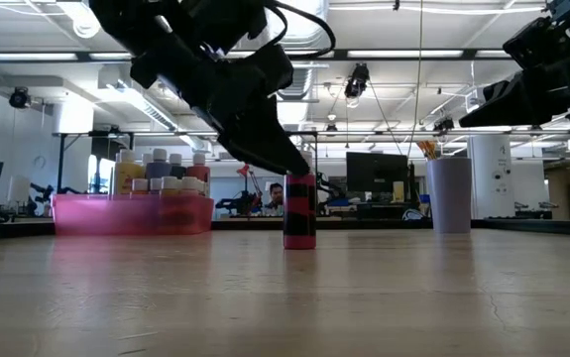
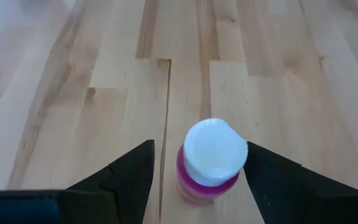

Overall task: Pick & Place Paint Supplies
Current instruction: Put the small pink paint bottle into the pink bin

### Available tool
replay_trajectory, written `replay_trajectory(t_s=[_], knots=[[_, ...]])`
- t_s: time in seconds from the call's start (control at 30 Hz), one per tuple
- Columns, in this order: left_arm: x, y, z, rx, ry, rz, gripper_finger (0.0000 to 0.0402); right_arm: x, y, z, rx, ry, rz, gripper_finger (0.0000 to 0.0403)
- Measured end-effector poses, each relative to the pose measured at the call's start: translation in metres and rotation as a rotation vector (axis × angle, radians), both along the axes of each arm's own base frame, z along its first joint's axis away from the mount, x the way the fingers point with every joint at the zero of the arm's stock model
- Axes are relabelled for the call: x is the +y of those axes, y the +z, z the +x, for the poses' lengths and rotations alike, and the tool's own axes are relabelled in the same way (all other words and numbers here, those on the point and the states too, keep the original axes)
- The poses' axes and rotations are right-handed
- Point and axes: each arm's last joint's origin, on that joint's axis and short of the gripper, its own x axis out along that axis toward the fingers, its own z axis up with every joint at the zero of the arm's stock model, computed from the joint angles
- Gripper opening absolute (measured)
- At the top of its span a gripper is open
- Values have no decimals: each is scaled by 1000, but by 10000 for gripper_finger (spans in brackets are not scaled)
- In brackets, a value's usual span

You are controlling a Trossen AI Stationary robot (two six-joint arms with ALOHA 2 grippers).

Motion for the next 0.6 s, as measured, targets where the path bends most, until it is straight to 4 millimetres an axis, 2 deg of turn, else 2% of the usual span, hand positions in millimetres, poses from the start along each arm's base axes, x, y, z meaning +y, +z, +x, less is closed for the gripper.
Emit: replay_trajectory(t_s=[0.6], knots=[[1, 4, 0, -19, 2, 2, 245, 0, 0, 0, 0, 0, 0, 8]])
